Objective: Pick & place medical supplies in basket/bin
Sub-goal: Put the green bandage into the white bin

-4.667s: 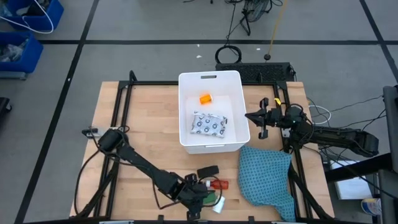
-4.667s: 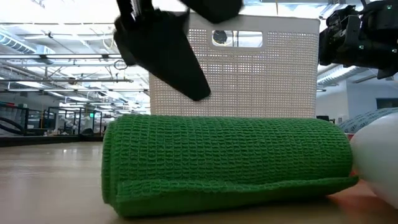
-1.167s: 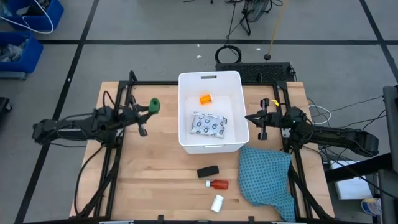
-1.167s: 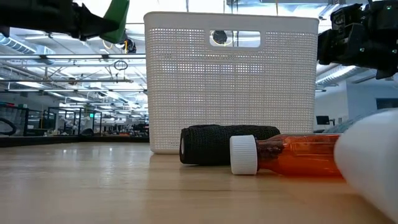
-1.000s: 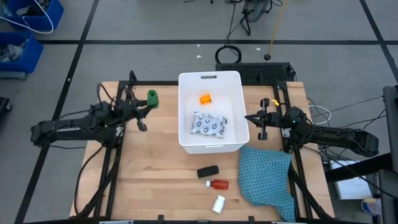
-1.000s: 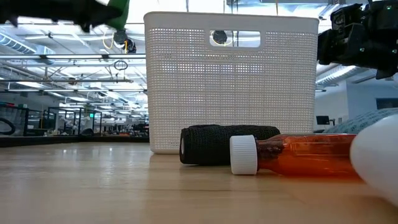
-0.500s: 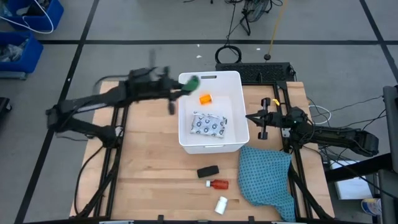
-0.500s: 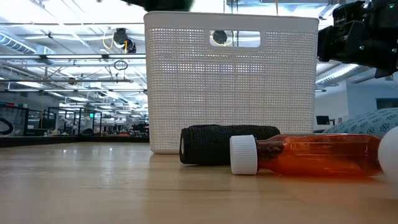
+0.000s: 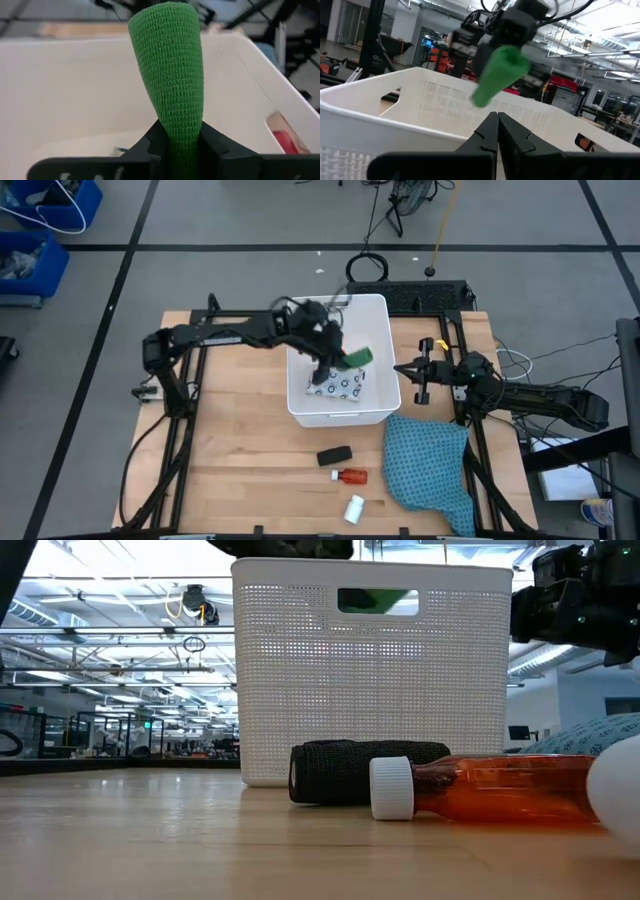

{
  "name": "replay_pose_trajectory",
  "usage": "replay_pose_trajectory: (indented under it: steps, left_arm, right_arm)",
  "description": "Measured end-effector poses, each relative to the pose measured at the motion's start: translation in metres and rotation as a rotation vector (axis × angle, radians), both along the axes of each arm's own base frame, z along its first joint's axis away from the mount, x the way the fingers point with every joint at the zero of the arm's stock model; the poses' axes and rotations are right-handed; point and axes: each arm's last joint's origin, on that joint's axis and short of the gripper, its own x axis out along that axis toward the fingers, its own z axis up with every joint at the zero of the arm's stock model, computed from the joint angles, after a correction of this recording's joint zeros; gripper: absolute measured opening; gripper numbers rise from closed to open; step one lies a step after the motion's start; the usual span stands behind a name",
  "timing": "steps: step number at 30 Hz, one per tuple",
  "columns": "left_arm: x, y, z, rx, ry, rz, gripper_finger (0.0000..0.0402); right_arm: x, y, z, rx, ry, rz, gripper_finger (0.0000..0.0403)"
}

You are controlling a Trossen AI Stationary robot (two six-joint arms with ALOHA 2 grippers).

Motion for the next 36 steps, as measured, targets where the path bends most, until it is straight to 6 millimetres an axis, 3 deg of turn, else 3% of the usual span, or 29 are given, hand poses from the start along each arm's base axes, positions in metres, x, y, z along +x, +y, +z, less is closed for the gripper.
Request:
replay_pose_trajectory:
  steps: [16,28,36]
  left_arm:
    - [0.031,-0.035,-0.084,0.145,0.276,-0.114,0.0058]
    - [0.038,-0.064,-0.111,0.105,0.361,-0.219,0.0058]
    - [0.038,-0.062,-0.135,0.204,0.455,-0.213,0.0065]
  right_arm:
    - [0.000,0.000,-0.002,0.062,0.016,0.012,0.0000]
    - [0.000,0.000,-0.002,0.056,0.020,0.012,0.0000]
    - [0.000,0.000,-0.002,0.054,0.015,0.010,0.0000]
